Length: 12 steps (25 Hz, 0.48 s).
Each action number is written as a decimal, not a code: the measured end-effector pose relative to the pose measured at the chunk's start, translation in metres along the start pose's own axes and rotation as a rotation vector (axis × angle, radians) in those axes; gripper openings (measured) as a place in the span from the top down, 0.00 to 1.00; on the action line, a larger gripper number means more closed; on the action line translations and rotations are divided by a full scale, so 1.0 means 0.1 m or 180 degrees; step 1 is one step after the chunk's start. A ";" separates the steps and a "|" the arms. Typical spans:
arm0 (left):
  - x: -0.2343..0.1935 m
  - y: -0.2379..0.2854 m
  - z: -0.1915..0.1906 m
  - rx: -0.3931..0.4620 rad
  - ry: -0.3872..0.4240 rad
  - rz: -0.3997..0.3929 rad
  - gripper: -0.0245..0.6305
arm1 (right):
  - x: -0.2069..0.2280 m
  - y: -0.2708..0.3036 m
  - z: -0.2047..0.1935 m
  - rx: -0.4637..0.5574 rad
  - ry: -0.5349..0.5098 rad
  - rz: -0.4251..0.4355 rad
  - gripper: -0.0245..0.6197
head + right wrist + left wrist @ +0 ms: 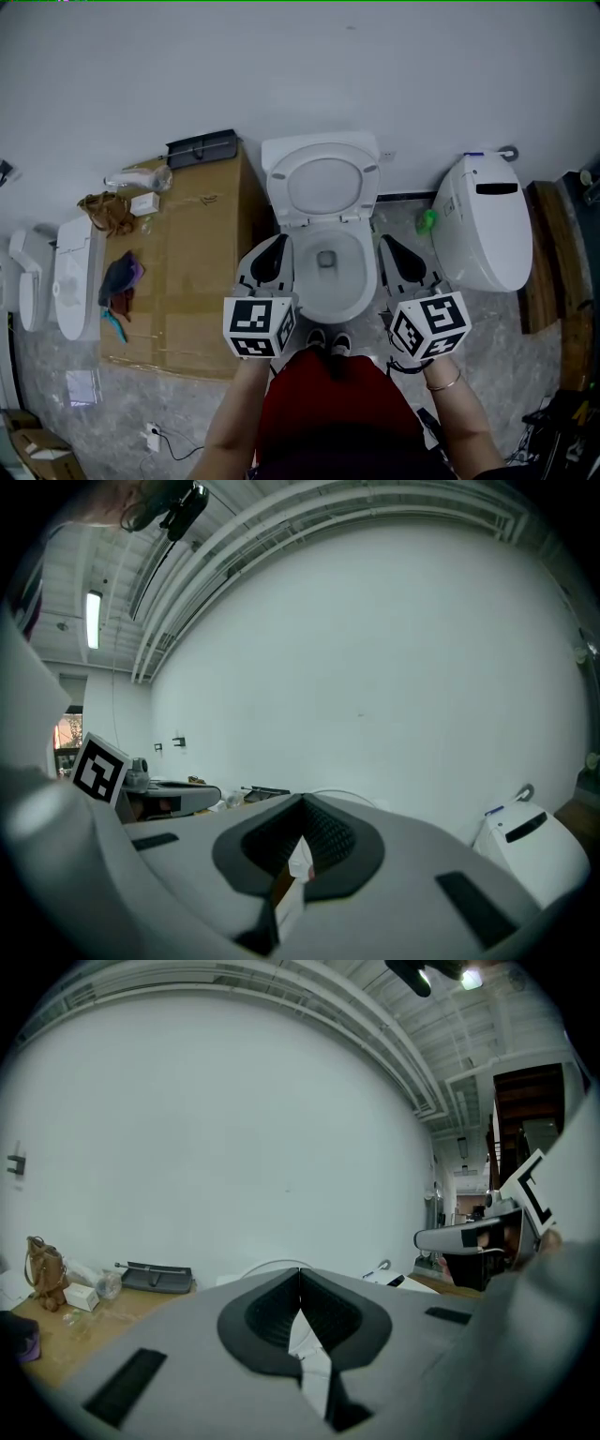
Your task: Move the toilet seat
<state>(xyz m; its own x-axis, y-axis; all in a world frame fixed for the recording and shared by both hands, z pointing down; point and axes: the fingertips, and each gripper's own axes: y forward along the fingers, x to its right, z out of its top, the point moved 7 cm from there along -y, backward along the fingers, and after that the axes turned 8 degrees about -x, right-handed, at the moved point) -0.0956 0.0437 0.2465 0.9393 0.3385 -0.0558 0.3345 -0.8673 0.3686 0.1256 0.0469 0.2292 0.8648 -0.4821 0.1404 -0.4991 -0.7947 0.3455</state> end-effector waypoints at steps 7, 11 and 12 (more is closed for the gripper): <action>0.06 -0.11 0.05 0.0054 0.0018 0.0018 0.92 | -0.05 -0.14 0.06 0.0098 -0.0079 0.0042 0.94; 0.13 -0.14 0.06 0.0059 -0.0016 0.0019 0.92 | -0.02 -0.18 0.07 0.0072 -0.0082 0.0041 0.94; 0.15 -0.14 0.07 0.0061 -0.0020 0.0020 0.92 | -0.01 -0.18 0.08 0.0071 -0.0082 0.0038 0.94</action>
<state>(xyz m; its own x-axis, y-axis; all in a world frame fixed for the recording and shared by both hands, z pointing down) -0.0857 0.0586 0.2342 0.9418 0.3310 -0.0593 0.3301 -0.8763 0.3510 0.1331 0.0593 0.2157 0.8573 -0.5006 0.1203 -0.5106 -0.7968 0.3232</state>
